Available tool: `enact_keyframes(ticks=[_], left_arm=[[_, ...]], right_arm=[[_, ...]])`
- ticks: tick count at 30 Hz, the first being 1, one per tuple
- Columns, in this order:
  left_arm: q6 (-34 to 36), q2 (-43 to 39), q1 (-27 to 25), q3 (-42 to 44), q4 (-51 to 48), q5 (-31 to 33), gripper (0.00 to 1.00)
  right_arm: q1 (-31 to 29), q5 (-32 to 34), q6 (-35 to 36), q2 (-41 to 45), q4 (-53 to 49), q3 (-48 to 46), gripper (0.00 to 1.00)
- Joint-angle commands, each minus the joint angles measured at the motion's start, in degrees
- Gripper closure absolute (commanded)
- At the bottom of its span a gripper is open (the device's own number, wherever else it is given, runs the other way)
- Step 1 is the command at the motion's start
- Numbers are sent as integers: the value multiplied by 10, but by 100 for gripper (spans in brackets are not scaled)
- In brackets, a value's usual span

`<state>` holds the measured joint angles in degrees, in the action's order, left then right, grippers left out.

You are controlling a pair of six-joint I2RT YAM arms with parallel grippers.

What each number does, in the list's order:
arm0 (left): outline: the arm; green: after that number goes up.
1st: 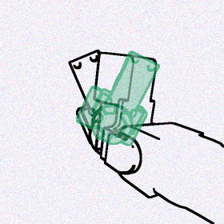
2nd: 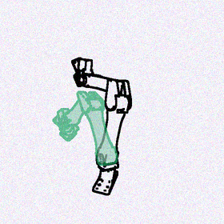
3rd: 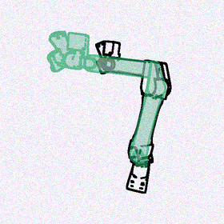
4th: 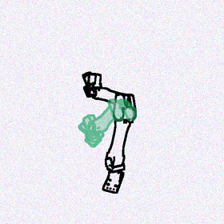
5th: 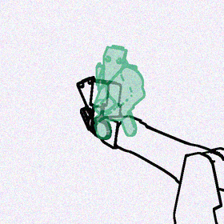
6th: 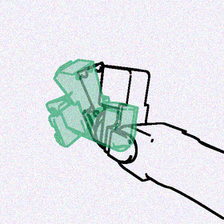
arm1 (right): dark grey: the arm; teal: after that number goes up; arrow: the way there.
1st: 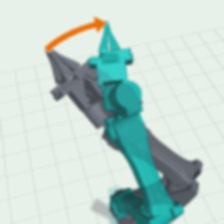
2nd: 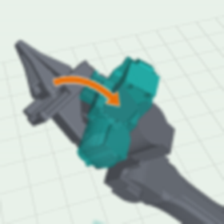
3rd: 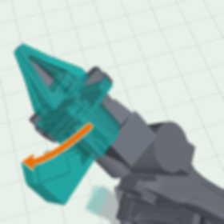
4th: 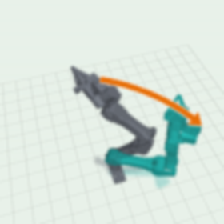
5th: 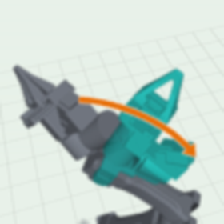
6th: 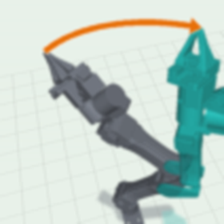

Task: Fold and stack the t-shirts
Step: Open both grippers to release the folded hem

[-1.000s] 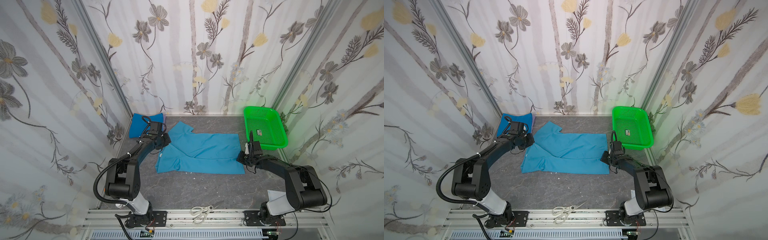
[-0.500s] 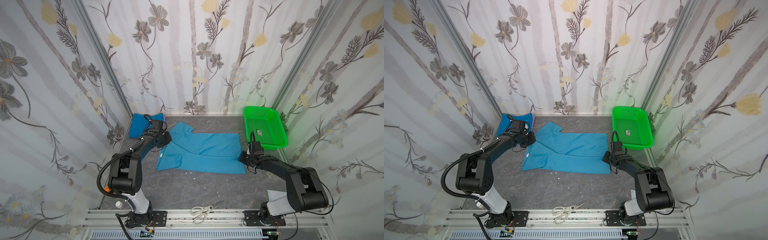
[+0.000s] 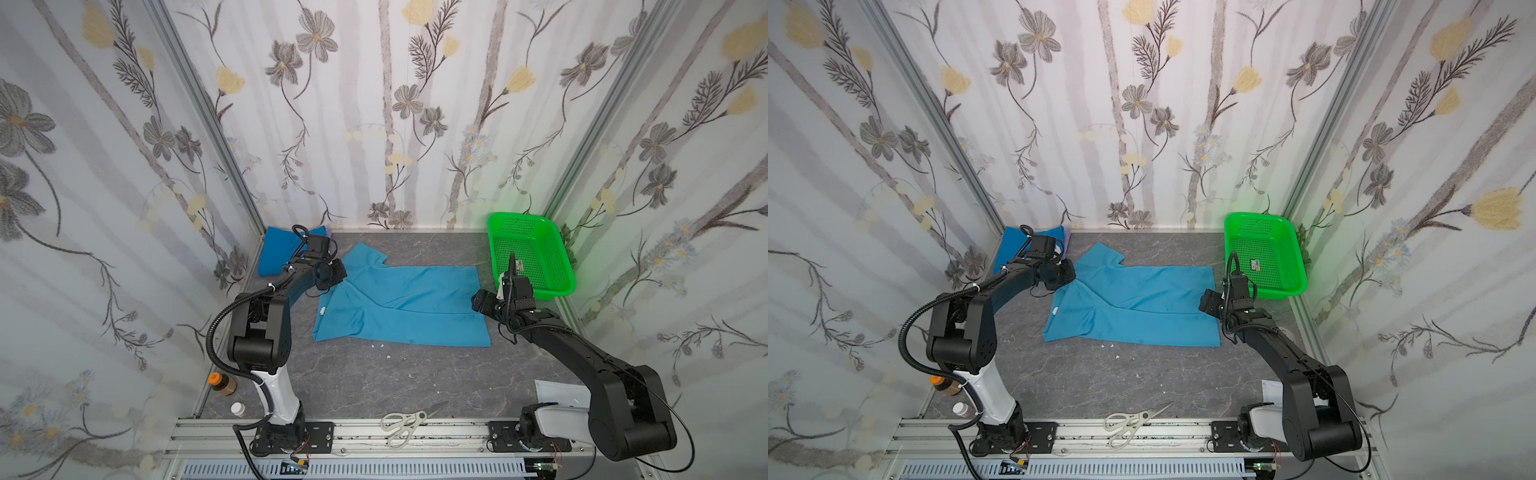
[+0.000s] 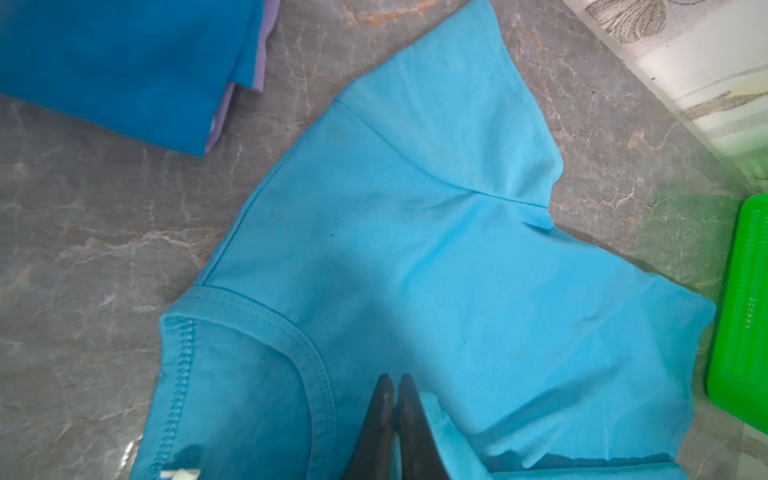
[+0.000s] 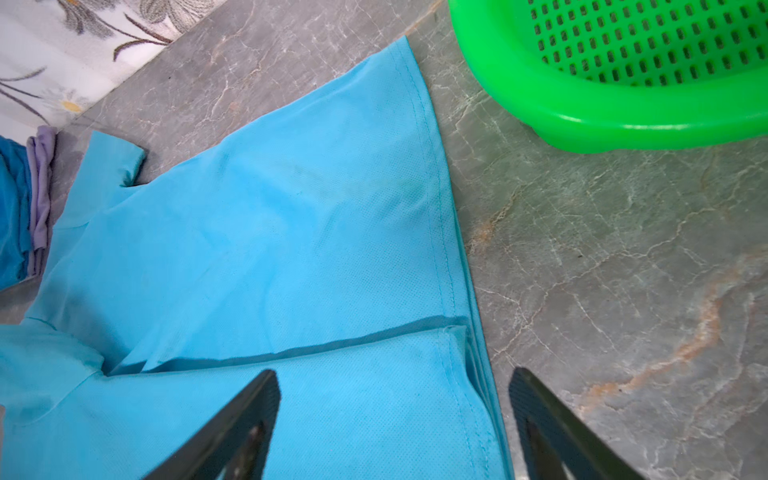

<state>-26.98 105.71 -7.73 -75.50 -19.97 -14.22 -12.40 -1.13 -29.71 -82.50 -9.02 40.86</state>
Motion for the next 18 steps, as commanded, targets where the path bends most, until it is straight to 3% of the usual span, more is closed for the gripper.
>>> enact_keyframes(ticks=[1,7,12,18], left_arm=[[3,4,9,-16,20,-1,47],[-1,-29,35,8,50,-8,1],[-13,-91,40,71,-15,36,0],[-68,-211,61,225,-64,64,5]], right_arm=[[-12,-6,21,16,-21,2,4],[-30,-32,9,50,-12,-46,0],[-32,-41,6,52,-17,-61,0],[-32,-32,5,65,-33,-51,0]])
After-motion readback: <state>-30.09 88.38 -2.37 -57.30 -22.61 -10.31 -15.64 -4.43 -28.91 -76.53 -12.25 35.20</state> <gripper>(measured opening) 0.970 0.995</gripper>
